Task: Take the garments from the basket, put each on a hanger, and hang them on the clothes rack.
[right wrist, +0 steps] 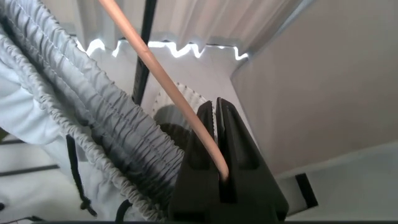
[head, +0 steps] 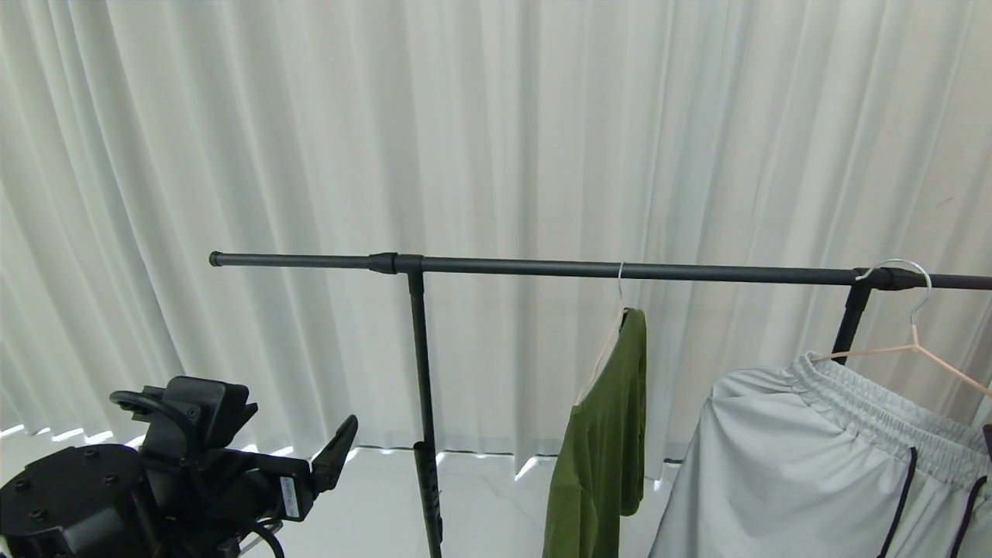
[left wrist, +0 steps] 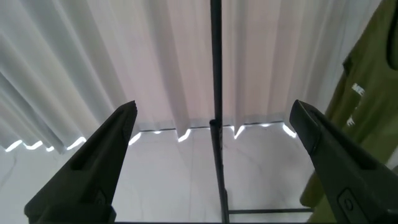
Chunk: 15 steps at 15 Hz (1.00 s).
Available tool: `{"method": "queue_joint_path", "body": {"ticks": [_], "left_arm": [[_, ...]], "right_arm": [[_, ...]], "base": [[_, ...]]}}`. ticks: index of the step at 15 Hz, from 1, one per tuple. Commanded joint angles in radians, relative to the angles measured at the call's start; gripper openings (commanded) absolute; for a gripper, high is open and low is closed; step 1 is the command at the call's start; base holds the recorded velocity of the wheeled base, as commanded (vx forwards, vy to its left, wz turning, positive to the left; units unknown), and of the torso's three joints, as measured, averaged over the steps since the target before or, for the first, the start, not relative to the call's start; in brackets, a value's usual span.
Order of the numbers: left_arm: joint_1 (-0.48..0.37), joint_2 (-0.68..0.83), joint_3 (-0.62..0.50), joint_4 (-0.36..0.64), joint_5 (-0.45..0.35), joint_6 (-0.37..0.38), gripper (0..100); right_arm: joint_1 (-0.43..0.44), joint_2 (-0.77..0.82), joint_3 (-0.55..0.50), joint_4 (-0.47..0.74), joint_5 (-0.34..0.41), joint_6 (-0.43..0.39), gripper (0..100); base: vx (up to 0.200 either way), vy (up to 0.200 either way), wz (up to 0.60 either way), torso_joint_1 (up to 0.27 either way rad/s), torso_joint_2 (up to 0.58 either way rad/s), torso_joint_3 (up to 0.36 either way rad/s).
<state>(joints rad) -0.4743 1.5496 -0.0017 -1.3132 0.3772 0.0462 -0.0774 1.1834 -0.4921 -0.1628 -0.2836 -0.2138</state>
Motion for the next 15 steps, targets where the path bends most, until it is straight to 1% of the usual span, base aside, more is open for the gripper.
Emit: {"method": "queue_joint_path", "body": {"ticks": [1,4,7,13,15], "left_arm": [[0.0,0.003,0.0,0.0,0.0,0.0,100],[0.0,0.003,0.0,0.0,0.0,0.0,100],[0.0,0.003,0.0,0.0,0.002,-0.002,100],[0.0,-0.002,0.0,0.0,0.002,0.0,100],[0.0,-0.003,0.0,0.0,0.002,0.0,100]], "right_arm": [[0.004,0.053,0.003,-0.023,0.0,0.004,0],[0.005,0.124,0.0,-0.101,-0.003,0.014,0],[0.005,0.165,-0.011,-0.106,-0.003,0.014,0],[0.005,0.298,-0.105,-0.106,-0.005,0.027,0],[0.005,0.352,-0.14,-0.106,-0.005,0.048,0]], "base": [[0.2,0.0,0.0,0.002,0.0,0.002],[0.2,0.0,0.0,0.001,0.0,0.002],[0.0,0.0,0.0,0.0,0.0,0.0],[0.0,0.0,0.0,0.0,0.0,0.0],[0.0,0.0,0.0,0.0,0.0,0.0]]}}
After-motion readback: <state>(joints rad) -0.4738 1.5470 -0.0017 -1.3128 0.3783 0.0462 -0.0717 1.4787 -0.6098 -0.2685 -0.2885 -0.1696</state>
